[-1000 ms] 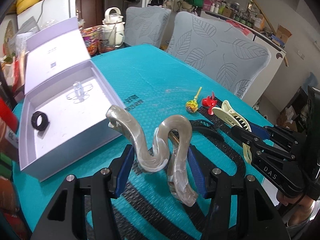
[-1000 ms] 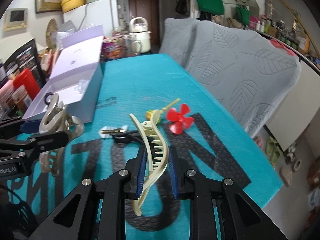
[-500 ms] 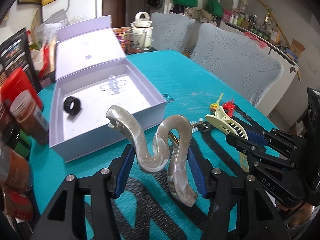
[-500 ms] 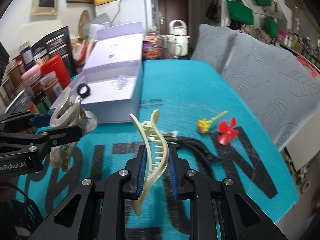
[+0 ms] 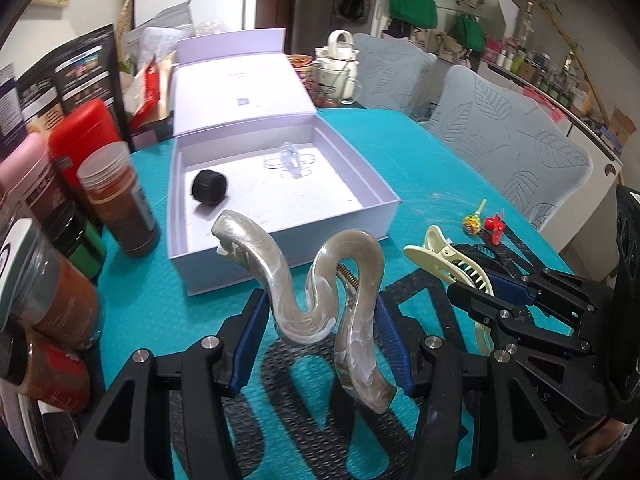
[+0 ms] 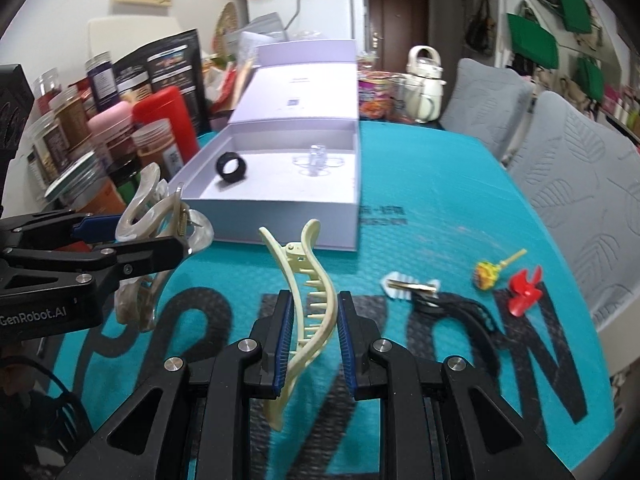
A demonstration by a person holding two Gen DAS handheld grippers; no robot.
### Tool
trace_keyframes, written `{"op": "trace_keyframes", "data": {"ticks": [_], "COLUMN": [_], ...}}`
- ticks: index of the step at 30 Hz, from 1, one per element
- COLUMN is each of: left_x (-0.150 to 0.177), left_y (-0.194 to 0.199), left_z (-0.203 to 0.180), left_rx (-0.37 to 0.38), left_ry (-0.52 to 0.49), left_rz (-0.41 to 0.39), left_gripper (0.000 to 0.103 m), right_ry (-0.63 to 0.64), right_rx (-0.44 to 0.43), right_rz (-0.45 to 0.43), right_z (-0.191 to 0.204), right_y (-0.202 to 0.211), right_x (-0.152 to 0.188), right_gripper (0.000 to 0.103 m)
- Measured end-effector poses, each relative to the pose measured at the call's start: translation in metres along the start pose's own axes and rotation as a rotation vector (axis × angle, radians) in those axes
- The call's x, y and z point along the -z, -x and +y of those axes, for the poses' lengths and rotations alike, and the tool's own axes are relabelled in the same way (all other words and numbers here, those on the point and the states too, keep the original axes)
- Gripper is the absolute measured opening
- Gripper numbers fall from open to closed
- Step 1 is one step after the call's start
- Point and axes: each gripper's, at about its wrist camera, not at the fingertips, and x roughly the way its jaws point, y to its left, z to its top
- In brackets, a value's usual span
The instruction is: Organize rigid objects
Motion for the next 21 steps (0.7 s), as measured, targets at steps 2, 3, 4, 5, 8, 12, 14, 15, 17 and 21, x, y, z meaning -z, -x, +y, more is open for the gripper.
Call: {"op": "trace_keyframes", "data": {"ticks": [2, 3, 4, 5, 8, 12, 14, 15, 17, 21], "left_x": [0.000, 0.000, 0.000, 0.000, -0.001, -0.005, -0.009, -0.011, -0.016, -0.029], "left_y": [0.001, 0.002, 0.002, 0.002, 0.003, 0.004, 0.004, 0.004, 0.004, 0.004], "left_z": [0.006, 0.008, 0.011, 0.014, 0.021, 0.028, 0.031, 0.032, 0.035, 0.039], "left_rx": [-0.008, -0.011, -0.014, -0.016, -0.021, -0.023, -0.021, -0.019, -0.018, -0.015], "left_ry": [0.012, 0.016, 0.020, 0.025, 0.035, 0.038, 0.036, 0.034, 0.029, 0.020], "left_rz": [-0.001, -0.003, -0.005, -0.005, -0.007, -0.014, -0.020, -0.024, -0.034, -0.059], "left_gripper": [0.054, 0.054, 0.054, 0.054, 0.054, 0.054, 0.054, 0.054, 0.054, 0.054], "right_ry": [0.014, 0.019, 0.026, 0.031, 0.045, 0.057, 0.060, 0.059, 0.059, 0.066], "right_rx": [-0.015, -0.021, -0.028, -0.034, -0.050, -0.069, -0.079, -0.085, -0.097, -0.103], "right_rz": [0.003, 0.004, 0.006, 0.007, 0.012, 0.015, 0.016, 0.016, 0.016, 0.008], "right_z": [0.006, 0.008, 0.011, 0.014, 0.022, 0.029, 0.032, 0.034, 0.036, 0.038], "right_y": [-0.002, -0.003, -0.005, -0.007, -0.011, -0.014, -0.016, -0.017, -0.019, -0.020], "right_x": [-0.002, -0.003, -0.005, -0.006, -0.009, -0.014, -0.018, -0.021, -0.025, -0.038], "right_gripper": [0.021, 0.021, 0.021, 0.021, 0.021, 0.021, 0.021, 0.021, 0.021, 0.021]}}
